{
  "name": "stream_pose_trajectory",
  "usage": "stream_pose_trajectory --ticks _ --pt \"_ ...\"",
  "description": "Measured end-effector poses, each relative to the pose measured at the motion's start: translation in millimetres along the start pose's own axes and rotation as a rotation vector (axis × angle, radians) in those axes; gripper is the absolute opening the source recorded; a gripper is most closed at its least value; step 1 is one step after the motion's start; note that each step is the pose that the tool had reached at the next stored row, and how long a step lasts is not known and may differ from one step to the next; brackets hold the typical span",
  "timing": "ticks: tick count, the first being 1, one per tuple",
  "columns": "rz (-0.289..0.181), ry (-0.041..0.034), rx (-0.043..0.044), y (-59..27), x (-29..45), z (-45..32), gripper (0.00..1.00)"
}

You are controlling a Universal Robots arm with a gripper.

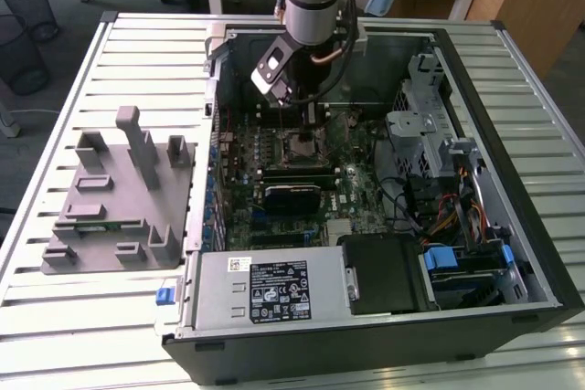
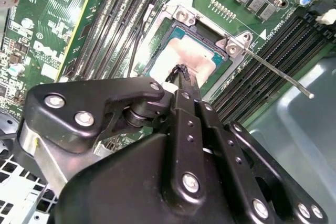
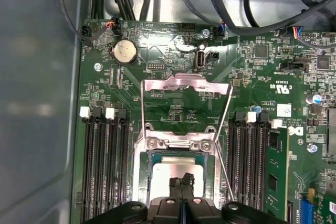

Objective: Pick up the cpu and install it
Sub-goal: 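Place the cpu into insertion slot, then close the cpu cover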

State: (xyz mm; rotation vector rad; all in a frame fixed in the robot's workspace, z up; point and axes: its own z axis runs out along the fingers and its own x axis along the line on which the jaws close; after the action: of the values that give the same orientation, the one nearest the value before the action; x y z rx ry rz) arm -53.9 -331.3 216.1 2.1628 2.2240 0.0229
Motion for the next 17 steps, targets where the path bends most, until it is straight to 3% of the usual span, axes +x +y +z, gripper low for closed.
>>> stream_pose_trajectory --ticks 17 --pt "0.000 -0.0001 0.0001 0.4 -0.2 -10.5 0.11"
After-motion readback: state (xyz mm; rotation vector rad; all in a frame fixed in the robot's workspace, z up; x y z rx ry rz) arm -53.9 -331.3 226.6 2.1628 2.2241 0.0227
